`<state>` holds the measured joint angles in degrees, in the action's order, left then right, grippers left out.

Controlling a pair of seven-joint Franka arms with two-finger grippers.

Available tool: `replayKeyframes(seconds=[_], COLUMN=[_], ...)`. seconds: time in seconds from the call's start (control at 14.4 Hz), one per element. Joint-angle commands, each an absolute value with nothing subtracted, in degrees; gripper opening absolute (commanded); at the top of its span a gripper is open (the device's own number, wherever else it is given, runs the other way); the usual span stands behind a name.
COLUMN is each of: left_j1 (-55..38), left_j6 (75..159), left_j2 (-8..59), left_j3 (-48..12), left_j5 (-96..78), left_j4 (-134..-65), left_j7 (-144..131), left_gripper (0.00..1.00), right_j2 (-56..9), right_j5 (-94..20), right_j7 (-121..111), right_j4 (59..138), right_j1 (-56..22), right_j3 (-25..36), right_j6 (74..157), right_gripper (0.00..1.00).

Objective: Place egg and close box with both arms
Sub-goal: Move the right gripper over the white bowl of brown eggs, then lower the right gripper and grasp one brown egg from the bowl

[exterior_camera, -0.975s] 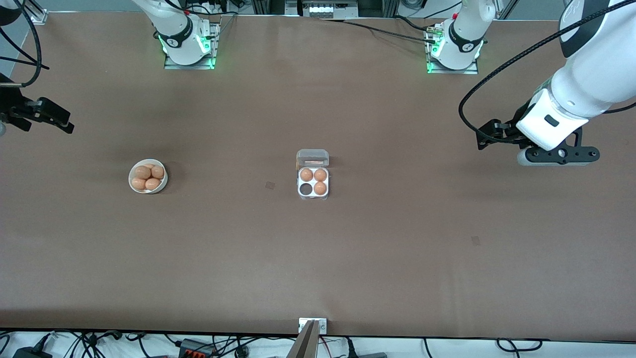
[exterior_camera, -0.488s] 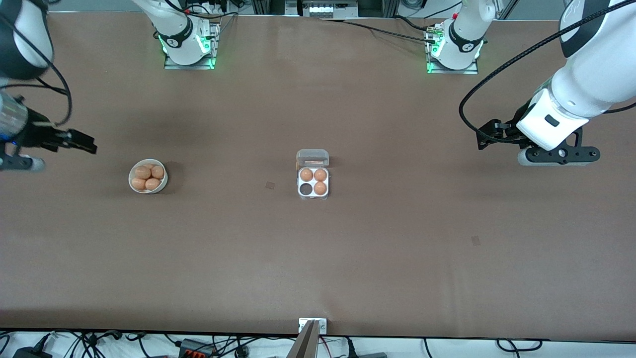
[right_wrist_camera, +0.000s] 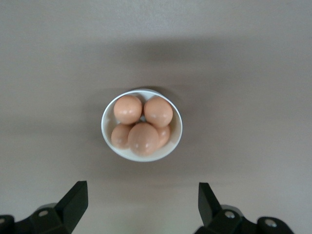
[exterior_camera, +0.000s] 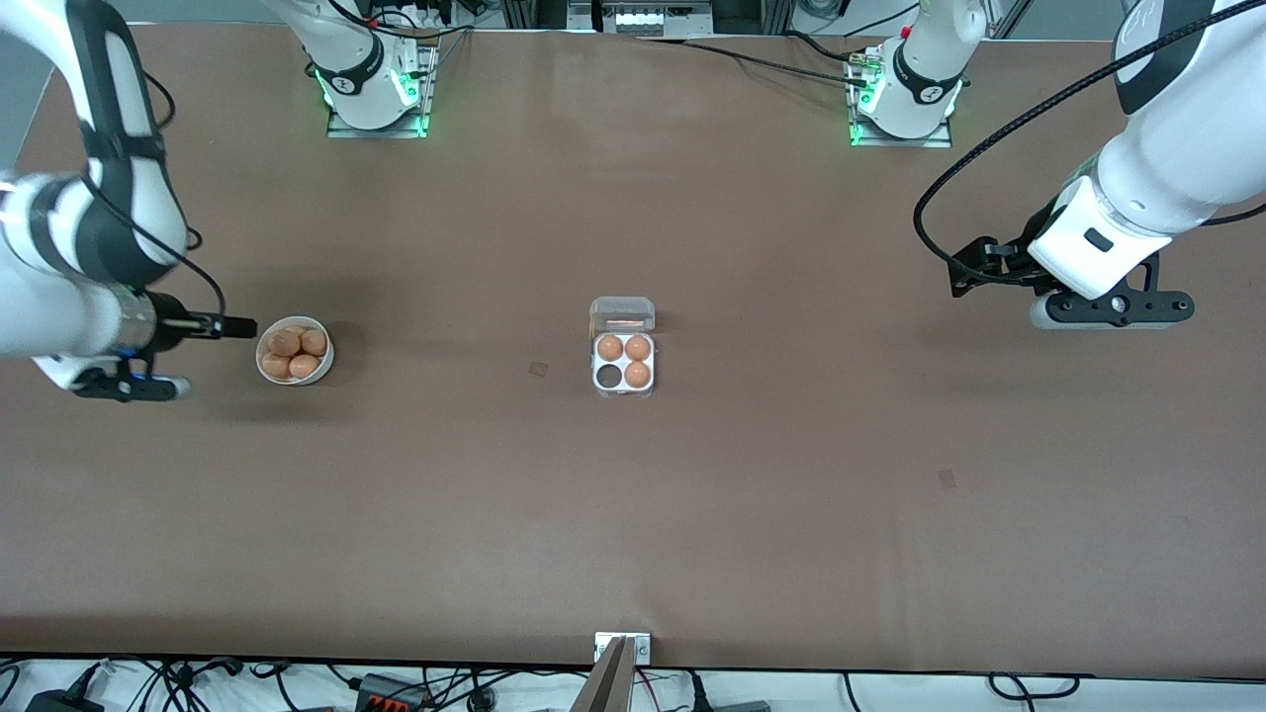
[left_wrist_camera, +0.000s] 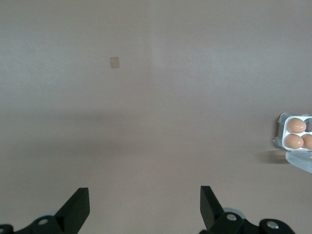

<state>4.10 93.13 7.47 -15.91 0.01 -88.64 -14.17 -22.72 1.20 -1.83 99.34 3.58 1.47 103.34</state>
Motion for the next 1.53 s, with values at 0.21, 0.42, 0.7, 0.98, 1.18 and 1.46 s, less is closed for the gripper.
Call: replayKeyframes(seconds=[0.21, 0.42, 0.7, 0.98, 1.18, 1.46], left_j1=[4.1, 4.1, 4.0, 4.0, 4.0, 4.0], left_j6=[91.8, 91.8, 91.8, 91.8, 91.8, 91.8], left_j2=[7.9, 7.9, 7.9, 7.9, 7.9, 7.9], left_j3=[-16.0, -16.1, -16.1, -16.1, -16.1, -16.2], left_j5=[0.6, 0.6, 0.6, 0.6, 0.6, 0.6], left_j4=[-87.2, -87.2, -87.1, -87.1, -87.1, -87.1], left_j7=[-14.2, -14.2, -14.2, -14.2, -14.2, -14.2], left_gripper=[1.00, 1.00, 1.00, 1.00, 1.00, 1.00], right_j2=[-29.2, -31.7, -32.2, -33.0, -33.0, -32.5], right_j5=[1.1, 1.1, 1.1, 1.1, 1.1, 1.0], right_j7=[-1.7, -1.7, -1.5, -1.2, -0.8, -1.6], right_j4=[98.8, 98.8, 99.3, 99.2, 98.9, 97.7], right_j1=[4.2, 4.3, 4.2, 4.3, 4.0, 4.0], right_j3=[0.8, 0.7, 0.7, 0.7, 0.7, 0.5], right_j6=[105.1, 105.1, 104.6, 105.1, 104.7, 104.2], right_gripper=[1.00, 1.00, 1.00, 0.83, 0.53, 0.18])
